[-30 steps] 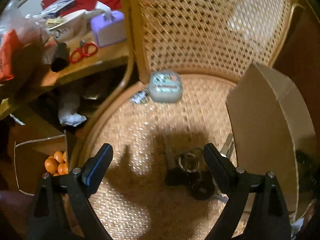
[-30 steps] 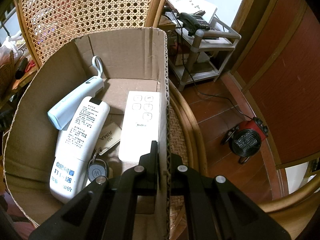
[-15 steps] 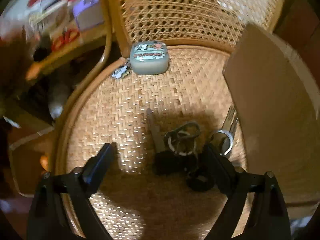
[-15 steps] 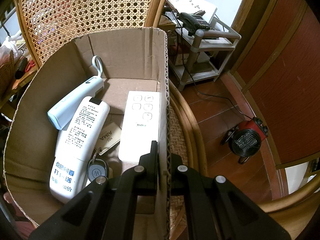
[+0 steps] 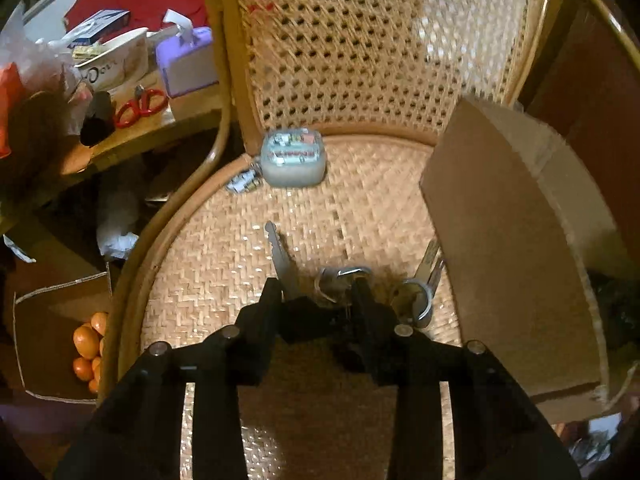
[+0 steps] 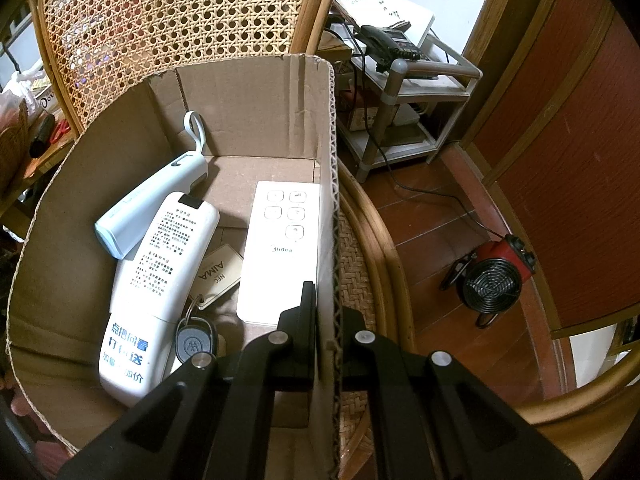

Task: Organize rigid objects

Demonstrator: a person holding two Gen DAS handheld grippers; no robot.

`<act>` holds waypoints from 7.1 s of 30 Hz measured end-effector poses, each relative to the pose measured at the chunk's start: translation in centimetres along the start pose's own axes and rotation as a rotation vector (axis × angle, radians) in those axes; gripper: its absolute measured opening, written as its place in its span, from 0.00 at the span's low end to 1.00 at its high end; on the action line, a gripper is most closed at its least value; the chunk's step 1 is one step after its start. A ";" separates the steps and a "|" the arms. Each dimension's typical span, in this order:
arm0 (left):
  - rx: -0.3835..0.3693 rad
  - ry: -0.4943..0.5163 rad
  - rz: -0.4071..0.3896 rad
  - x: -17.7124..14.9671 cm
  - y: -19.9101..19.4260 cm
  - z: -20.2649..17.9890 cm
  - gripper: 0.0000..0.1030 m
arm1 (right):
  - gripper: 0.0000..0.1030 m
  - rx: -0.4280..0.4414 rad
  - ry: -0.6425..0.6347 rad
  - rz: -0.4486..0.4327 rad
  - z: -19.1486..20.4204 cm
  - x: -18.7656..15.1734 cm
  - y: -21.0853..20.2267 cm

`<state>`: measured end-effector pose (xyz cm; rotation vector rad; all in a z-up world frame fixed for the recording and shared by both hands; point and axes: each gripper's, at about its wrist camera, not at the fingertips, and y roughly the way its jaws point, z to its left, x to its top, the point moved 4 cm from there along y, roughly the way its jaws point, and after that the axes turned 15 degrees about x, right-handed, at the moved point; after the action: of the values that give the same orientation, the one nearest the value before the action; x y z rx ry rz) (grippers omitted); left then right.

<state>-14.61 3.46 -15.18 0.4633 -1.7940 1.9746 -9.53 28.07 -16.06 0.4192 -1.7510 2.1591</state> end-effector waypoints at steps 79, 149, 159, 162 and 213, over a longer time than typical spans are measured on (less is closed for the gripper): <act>-0.128 0.035 -0.165 4.3 -5.0 1.3 0.99 | 0.06 0.015 0.013 0.000 -0.3 -0.2 -0.1; -0.202 0.395 -0.181 -0.6 -0.4 -4.9 0.08 | 0.06 0.007 -0.024 0.010 -0.5 0.0 -0.1; -0.168 0.340 -0.193 -0.7 -0.7 -4.1 0.05 | 0.06 0.006 -0.023 0.010 -0.5 0.0 0.0; -0.159 0.308 -0.215 -0.8 -2.5 -3.4 0.05 | 0.06 0.006 -0.025 0.010 -0.5 0.0 0.0; -0.092 0.031 -0.387 4.3 -10.1 -5.3 1.00 | 0.06 0.006 -0.029 0.012 -0.6 -0.1 0.1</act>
<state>-12.73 9.85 -4.96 0.6872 -1.6229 1.6183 -9.50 28.59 -16.32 0.4449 -1.7667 2.1773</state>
